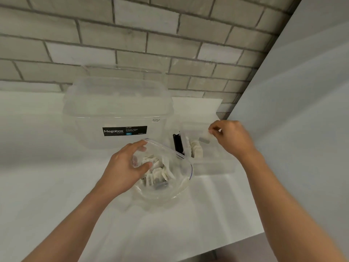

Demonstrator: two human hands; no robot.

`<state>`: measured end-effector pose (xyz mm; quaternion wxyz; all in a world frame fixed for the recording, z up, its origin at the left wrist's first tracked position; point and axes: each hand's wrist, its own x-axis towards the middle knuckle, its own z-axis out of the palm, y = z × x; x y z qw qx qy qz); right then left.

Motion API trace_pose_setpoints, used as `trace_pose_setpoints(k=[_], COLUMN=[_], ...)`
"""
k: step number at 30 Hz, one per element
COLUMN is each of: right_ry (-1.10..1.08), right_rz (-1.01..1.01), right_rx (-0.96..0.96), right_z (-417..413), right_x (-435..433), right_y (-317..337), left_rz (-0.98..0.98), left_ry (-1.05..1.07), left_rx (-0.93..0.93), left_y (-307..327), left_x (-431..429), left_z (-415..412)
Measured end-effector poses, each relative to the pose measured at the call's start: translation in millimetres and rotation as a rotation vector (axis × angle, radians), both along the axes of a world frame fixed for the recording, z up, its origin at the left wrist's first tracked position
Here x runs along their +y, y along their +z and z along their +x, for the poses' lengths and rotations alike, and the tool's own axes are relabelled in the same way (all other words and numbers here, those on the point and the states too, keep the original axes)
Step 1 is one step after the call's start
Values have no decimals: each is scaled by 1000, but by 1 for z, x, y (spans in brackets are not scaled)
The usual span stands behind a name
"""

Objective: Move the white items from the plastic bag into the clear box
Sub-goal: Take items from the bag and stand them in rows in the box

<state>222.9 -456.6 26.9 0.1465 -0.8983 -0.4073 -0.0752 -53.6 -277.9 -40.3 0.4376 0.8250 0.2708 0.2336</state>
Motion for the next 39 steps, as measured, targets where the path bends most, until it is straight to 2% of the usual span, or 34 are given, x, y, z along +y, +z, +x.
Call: trace_pose_setpoints(k=[5, 9, 25, 29, 33, 36, 39], right_ry=[83, 182, 175, 142, 103, 175, 336], right_rz=[-288, -398, -397, -322, 33, 298, 303], right_rx=[229, 395, 354, 372, 372, 438, 601], right_z=[38, 54, 74, 70, 38, -23, -86], right_x=[5, 11, 27, 20, 3, -3, 11], right_y=[-39, -62, -97, -83, -43, -12, -3], left_rz=[15, 18, 24, 24, 32, 58, 97], left_ry=[58, 106, 146, 134, 119, 88, 52], left_rx=[33, 51, 98, 103, 125, 141, 151], left_y=[5, 3, 5, 7, 6, 3, 1], left_x=[-6, -12, -19, -16, -11, -11, -12], left_z=[9, 10, 20, 17, 12, 7, 4])
